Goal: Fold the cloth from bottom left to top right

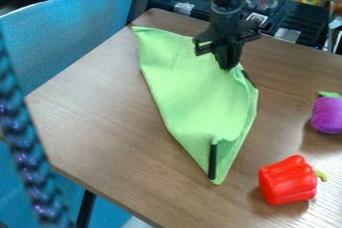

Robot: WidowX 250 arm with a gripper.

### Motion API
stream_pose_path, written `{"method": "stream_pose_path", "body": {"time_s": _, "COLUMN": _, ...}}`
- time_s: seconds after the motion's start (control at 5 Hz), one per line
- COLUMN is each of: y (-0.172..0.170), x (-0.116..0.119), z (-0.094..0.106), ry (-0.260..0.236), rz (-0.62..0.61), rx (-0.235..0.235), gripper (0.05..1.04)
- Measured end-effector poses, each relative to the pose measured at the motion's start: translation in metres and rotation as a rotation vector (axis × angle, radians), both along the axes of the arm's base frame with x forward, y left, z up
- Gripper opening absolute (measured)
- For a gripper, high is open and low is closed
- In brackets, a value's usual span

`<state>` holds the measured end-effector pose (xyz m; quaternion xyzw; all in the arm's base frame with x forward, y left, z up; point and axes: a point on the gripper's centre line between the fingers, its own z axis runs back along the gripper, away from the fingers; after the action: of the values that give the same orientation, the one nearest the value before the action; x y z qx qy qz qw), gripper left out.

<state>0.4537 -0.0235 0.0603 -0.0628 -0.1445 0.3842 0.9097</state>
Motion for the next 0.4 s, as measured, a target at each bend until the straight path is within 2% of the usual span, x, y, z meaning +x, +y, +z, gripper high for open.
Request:
{"method": "stream_pose_path", "body": {"time_s": 0.2, "y": -0.009, "x": 0.0057, "z": -0.0019, "ry": -0.036, "rz": -0.023, "rx": 0.01, "gripper": 0.511}}
{"method": "stream_pose_path", "body": {"time_s": 0.4, "y": -0.0138, "x": 0.0098, "z": -0.0017, "ry": -0.07, "rz": -0.047, "rx": 0.0, "gripper": 0.845}}
